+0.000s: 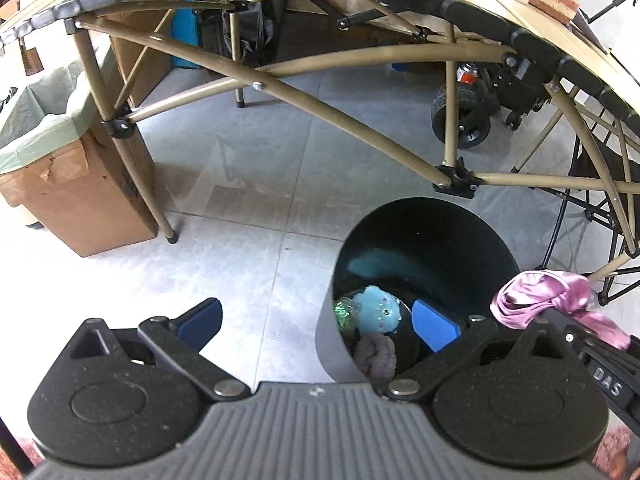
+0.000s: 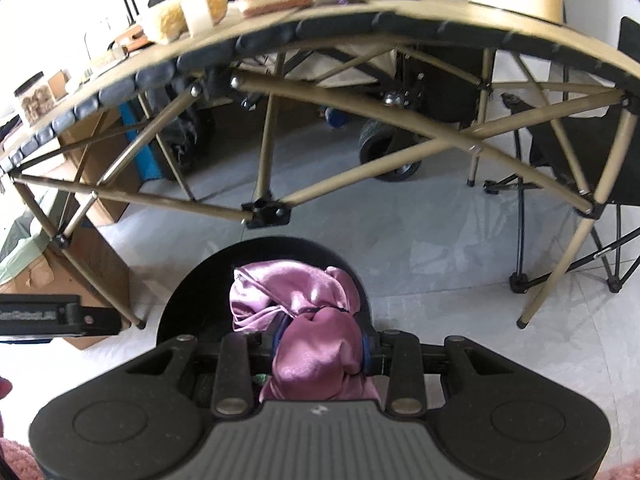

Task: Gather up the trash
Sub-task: 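Move left tool aside and bring right tool with satin cloth over the bin, then open right gripper over the bin to drop the purple satin cloth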

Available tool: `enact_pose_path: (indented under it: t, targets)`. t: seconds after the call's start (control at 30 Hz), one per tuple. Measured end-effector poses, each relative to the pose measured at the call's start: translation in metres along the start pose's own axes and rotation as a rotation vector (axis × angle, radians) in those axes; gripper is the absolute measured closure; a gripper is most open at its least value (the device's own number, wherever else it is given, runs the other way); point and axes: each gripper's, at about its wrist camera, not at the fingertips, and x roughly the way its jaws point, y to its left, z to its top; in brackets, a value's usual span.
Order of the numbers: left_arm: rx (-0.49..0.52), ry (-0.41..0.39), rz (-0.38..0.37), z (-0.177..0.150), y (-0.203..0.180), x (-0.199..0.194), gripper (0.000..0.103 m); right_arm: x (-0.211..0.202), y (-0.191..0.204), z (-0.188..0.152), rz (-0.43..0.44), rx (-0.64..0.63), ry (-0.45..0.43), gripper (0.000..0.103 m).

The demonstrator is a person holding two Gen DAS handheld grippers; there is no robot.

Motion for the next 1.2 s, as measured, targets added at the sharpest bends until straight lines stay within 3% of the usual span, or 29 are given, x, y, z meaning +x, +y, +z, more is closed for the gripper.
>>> enact_pose_path:
  t: [0.67, 1.2]
  targets:
    - [-0.043, 0.033, 0.073, -0.016, 0.061, 0.012, 0.000, 0.054, 0.048, -0.003, 0.026, -0.020, 0.157, 0.070]
    - [-0.058, 0.050, 0.072, -0.021, 0.071, 0.015, 0.000, 0.067, 0.063, -0.005, 0.018, -0.060, 0.189, 0.068]
